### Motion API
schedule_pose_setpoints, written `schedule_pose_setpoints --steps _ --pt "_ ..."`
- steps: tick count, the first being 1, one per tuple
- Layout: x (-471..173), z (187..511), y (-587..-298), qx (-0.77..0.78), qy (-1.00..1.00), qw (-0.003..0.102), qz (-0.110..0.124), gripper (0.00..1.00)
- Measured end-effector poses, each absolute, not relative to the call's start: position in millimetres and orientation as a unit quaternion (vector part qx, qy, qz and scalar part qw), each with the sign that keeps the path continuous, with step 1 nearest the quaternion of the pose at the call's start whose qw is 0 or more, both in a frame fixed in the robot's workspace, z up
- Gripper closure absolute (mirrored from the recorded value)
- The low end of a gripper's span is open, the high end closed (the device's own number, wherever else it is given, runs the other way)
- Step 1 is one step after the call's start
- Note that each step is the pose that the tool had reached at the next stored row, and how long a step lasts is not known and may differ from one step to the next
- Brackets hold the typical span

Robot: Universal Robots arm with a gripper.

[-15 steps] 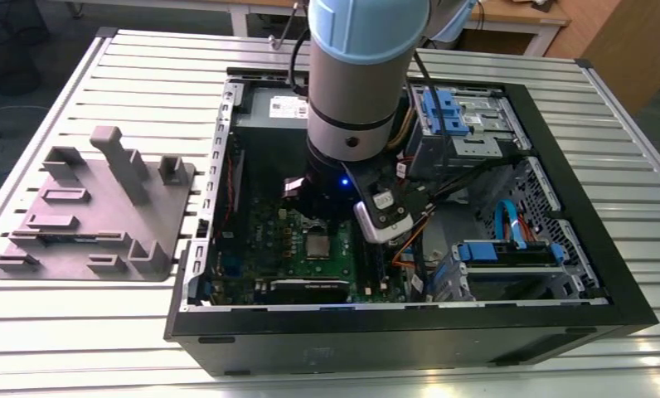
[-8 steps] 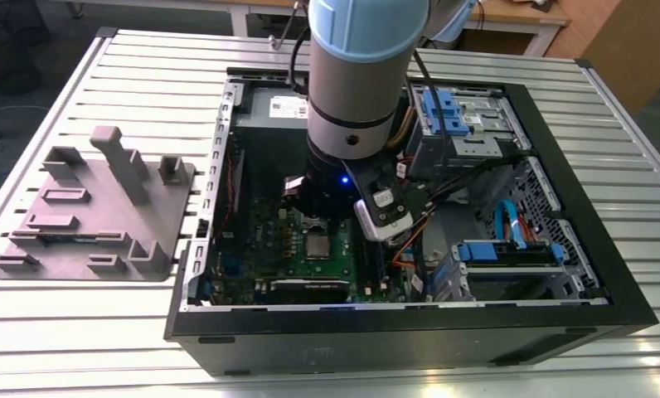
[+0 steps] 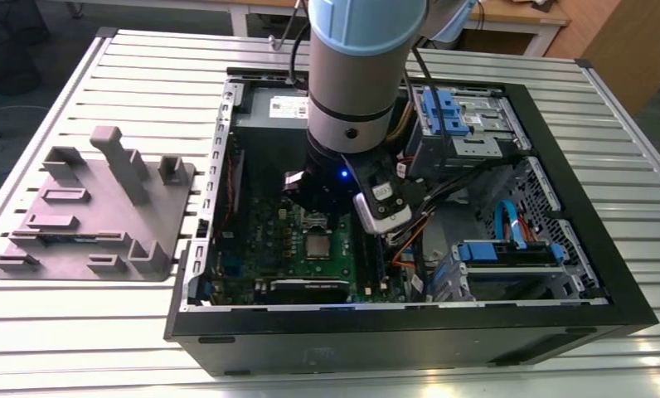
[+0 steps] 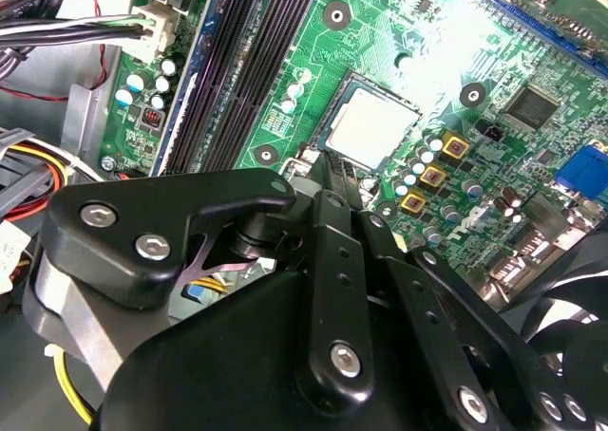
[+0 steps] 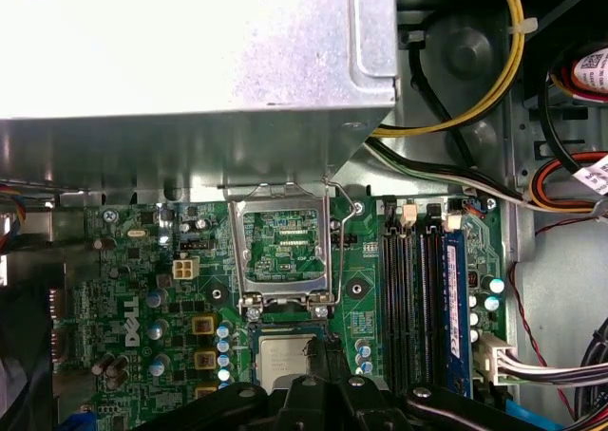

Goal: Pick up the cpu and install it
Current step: 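Close the cpu cover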

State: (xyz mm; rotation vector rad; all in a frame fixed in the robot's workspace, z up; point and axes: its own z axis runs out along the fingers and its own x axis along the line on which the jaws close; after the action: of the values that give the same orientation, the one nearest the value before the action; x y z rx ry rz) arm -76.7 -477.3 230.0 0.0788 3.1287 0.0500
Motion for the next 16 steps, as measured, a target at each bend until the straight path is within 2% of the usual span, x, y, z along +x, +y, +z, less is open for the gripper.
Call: schedule_pose_setpoints --steps 16 --pt "-58.9 226.6 -472.6 0.02 1.0 0.006 0.016 0.89"
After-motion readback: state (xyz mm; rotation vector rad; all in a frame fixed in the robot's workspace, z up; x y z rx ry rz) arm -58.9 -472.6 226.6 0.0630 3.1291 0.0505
